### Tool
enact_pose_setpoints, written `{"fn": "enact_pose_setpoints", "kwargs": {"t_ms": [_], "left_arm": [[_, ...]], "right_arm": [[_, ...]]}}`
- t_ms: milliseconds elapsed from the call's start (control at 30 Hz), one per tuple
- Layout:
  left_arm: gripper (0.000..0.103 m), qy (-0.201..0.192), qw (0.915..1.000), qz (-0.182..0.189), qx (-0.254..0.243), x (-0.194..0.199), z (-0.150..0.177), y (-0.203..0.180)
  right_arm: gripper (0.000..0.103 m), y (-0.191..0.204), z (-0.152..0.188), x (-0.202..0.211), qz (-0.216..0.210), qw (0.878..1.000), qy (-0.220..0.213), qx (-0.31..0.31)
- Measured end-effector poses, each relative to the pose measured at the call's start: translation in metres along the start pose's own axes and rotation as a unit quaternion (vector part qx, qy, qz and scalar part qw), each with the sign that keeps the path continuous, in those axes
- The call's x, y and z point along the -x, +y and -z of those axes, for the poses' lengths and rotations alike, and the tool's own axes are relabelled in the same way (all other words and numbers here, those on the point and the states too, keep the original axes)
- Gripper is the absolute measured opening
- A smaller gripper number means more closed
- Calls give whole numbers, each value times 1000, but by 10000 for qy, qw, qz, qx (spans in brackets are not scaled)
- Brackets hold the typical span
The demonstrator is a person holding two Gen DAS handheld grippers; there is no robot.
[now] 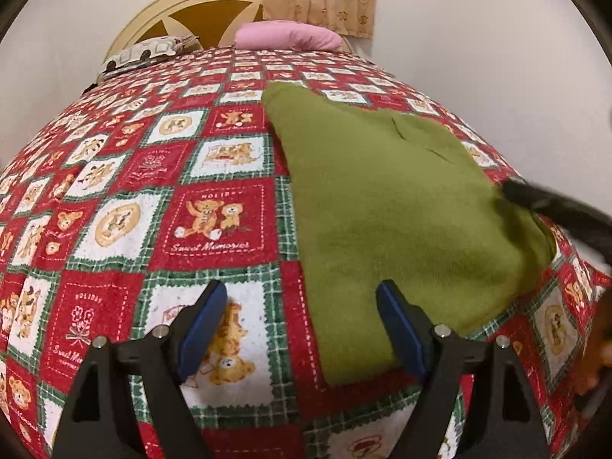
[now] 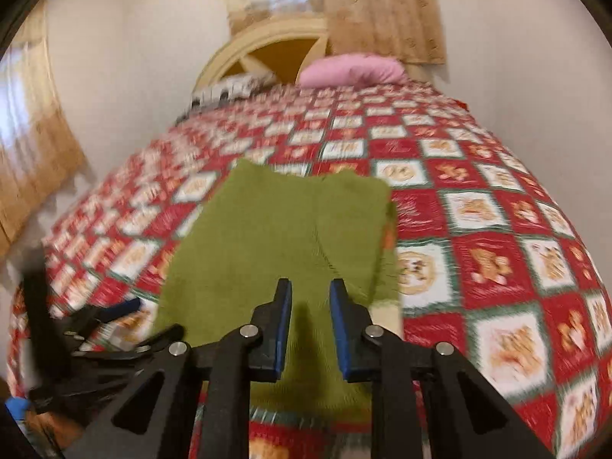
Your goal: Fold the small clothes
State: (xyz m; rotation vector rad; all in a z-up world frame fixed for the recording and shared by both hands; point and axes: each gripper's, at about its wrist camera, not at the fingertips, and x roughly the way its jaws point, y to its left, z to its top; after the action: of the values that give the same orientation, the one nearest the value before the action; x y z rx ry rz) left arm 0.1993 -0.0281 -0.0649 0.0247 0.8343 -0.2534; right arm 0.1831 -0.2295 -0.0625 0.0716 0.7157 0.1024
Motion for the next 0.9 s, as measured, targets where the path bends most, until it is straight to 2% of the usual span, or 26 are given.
{"fn": "enact_pose_setpoints", "kwargs": {"t_ms": [67,100,333,433,567,633,733,833,900], "left_arm": [[83,26,9999,103,-25,5,1,5],[84,38,9999,149,-27,6,0,6],[83,-285,9991,263,195,22,-24,26],[83,-427,9989,145,129,21,-42,25],[83,-614,9980,24,130,12,-74,21],[83,-503,9979,-117,403,-5,-91,20],[83,-315,9969,-112,709,-28,-102,15],[84,-91,9977,-229,630,-52,-98,5],[85,-45,9978,-281,598,-63,-88,1]], "right_arm": [[5,-5,6,-24,132,9993,341,54],[1,-14,9,-32,245,9987,450,46],[1,-48,36,-8,-114,9965,546,-615],[1,-51,23,7,-311,9948,502,-830],[1,-37,-16,24,-90,9995,-37,-286],[1,-37,-41,12,-82,9997,-58,-208],[1,-44,-72,-33,-165,9995,205,-188],[1,-49,-83,-79,8,9986,533,64],[1,-56,-78,-116,98,9947,1010,148]]}}
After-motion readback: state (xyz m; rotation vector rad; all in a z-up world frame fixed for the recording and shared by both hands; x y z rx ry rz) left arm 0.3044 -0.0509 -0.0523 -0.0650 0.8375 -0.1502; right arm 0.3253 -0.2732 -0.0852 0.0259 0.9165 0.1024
